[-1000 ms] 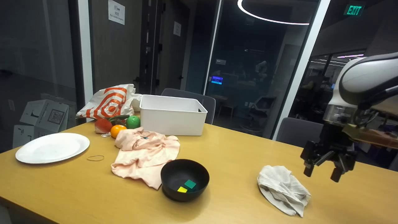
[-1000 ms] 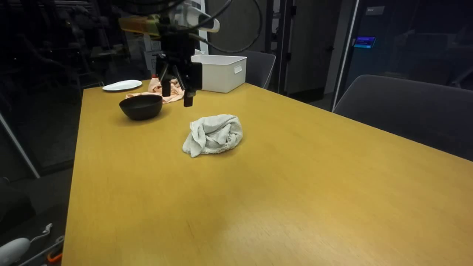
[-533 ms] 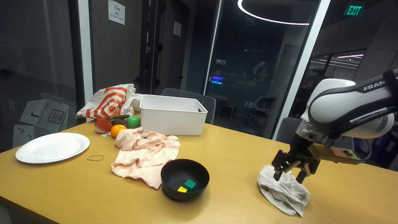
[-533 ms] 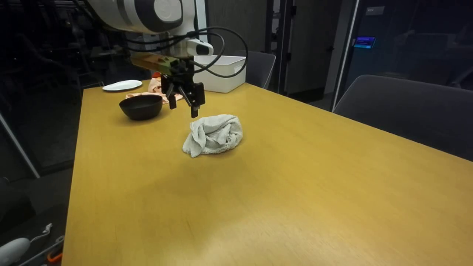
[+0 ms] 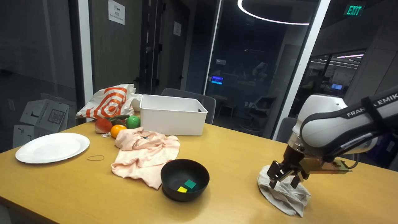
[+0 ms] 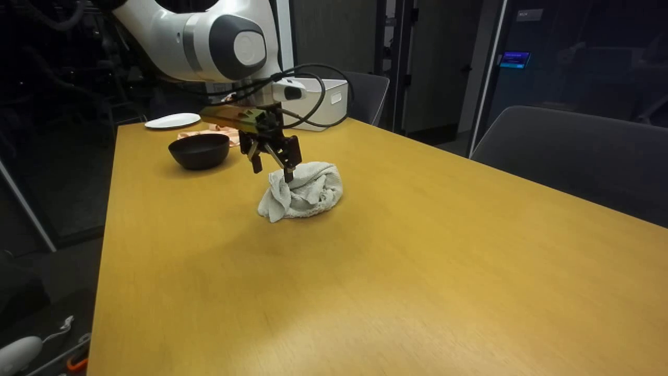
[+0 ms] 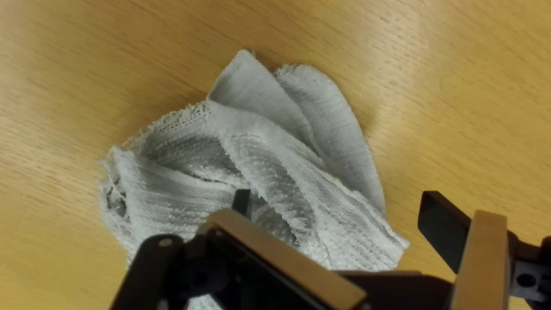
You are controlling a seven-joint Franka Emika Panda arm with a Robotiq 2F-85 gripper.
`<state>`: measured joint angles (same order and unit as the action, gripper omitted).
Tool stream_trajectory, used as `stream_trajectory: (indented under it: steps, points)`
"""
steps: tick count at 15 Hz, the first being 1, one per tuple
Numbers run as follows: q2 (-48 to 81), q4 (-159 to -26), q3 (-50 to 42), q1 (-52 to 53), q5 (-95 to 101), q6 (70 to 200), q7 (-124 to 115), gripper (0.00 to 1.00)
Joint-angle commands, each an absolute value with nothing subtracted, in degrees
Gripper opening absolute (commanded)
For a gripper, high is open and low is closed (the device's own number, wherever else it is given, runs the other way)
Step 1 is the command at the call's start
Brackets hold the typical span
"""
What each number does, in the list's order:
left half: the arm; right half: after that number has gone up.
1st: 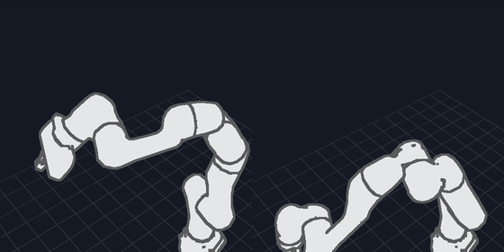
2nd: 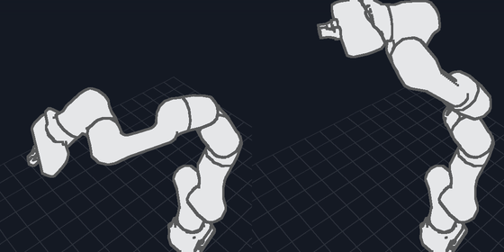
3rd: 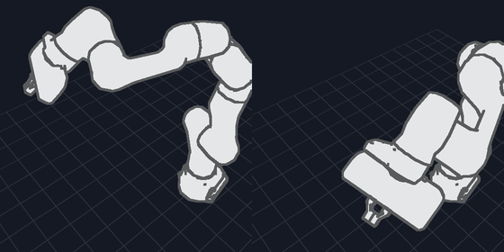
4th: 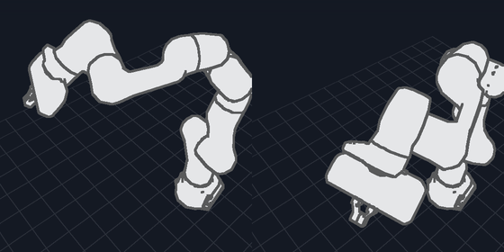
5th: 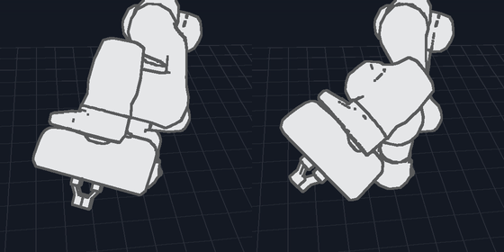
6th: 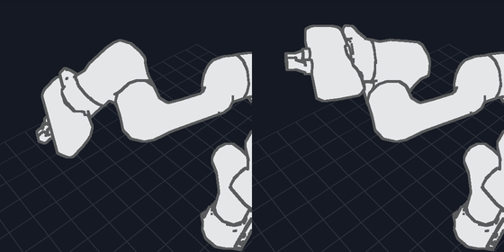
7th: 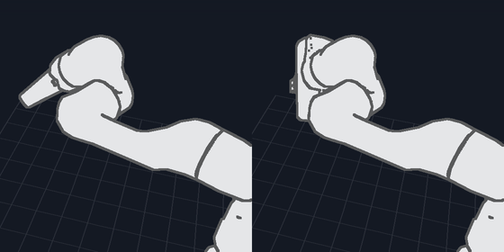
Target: Take the toy blocks off of the kitchen towel by picking it up
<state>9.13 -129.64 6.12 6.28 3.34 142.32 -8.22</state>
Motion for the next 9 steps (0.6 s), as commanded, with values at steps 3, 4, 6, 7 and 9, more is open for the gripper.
stream_trajectory:
  steps: [3, 4, 6, 7, 9]
  points:
    - [11.38, -129.38, 4.72, 7.14, 6.58, 147.11, -9.84, 0.95]
    - [11.43, -129.48, 4.65, 7.03, 6.51, 147.61, -9.32, 0.74]
    - [11.61, -129.59, 4.31, 6.95, 6.95, 148.48, -9.26, 0.69]
    - [11.72, -129.62, 4.17, 6.93, 7.05, 148.93, -9.24, 0.62]
    - [11.88, -129.67, 3.83, 6.86, 7.07, 149.28, -9.42, 0.45]
